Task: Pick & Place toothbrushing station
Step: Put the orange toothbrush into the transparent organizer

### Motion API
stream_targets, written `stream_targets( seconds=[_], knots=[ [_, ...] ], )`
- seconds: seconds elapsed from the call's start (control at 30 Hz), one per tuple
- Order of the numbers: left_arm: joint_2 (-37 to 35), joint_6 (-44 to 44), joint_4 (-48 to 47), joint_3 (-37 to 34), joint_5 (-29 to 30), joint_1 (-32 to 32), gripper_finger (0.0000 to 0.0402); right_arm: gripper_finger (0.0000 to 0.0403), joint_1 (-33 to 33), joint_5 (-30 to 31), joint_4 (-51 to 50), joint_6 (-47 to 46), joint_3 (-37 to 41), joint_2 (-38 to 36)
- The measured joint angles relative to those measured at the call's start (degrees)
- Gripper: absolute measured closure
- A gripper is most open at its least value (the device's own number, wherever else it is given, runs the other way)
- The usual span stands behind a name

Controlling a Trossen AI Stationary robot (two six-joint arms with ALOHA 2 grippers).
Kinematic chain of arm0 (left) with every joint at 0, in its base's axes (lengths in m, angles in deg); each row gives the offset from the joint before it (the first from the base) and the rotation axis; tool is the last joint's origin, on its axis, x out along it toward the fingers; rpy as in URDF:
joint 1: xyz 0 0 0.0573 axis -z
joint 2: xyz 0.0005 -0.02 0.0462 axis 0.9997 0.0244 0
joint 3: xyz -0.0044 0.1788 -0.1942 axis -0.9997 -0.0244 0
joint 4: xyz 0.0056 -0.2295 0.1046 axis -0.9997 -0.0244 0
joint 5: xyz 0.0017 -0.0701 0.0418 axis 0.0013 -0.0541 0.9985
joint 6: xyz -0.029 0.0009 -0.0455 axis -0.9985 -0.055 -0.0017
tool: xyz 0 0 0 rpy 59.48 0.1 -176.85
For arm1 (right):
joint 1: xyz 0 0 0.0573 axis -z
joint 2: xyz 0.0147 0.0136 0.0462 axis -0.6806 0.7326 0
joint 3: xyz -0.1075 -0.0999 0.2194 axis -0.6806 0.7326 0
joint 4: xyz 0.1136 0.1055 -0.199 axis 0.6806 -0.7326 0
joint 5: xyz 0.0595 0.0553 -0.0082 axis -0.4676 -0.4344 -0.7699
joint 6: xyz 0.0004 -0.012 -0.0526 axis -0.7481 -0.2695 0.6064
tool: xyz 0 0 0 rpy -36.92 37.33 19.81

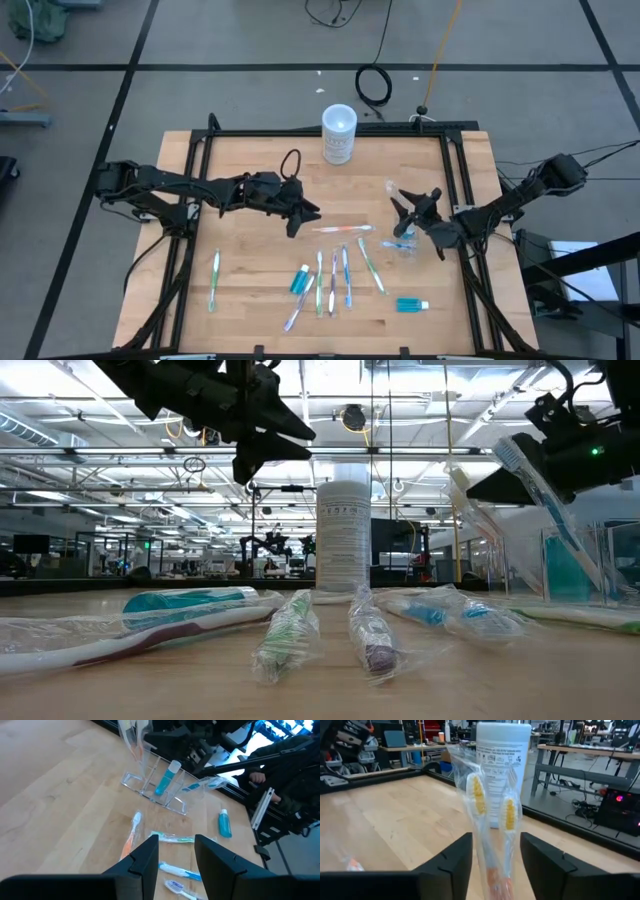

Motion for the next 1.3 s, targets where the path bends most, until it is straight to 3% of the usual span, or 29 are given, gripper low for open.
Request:
stream_targets(
  seconds=[0.27,0.7,0.87,1.07,1.3],
  knots=[
    [0.0,5.5,-2.5,0.0,0.4,0.1,0.0270,0.0217,0.0,0.0,3.5,3.4,0.0,0.0],
    [0.0,21.3,-7.3,0.0,0.4,0.1,0.0270,0.0226,0.0,-0.1,3.8,8.3,0.0,0.0],
    [0.0,28.2,-9.1,0.0,0.4,0.1,0.0270,0.0226,0.0,-0.1,5.0,14.8,0.0,0.0],
    [0.0,34.9,-8.9,0.0,0.3,0.1,0.0270,0.0229,0.5,-0.2,14.7,28.3,0.0,0.0],
    [0.0,33.5,-8.9,0.0,0.3,0.1,0.0270,0.0231,2.7,-0.7,21.2,32.2,0.0,0.0]
  ],
)
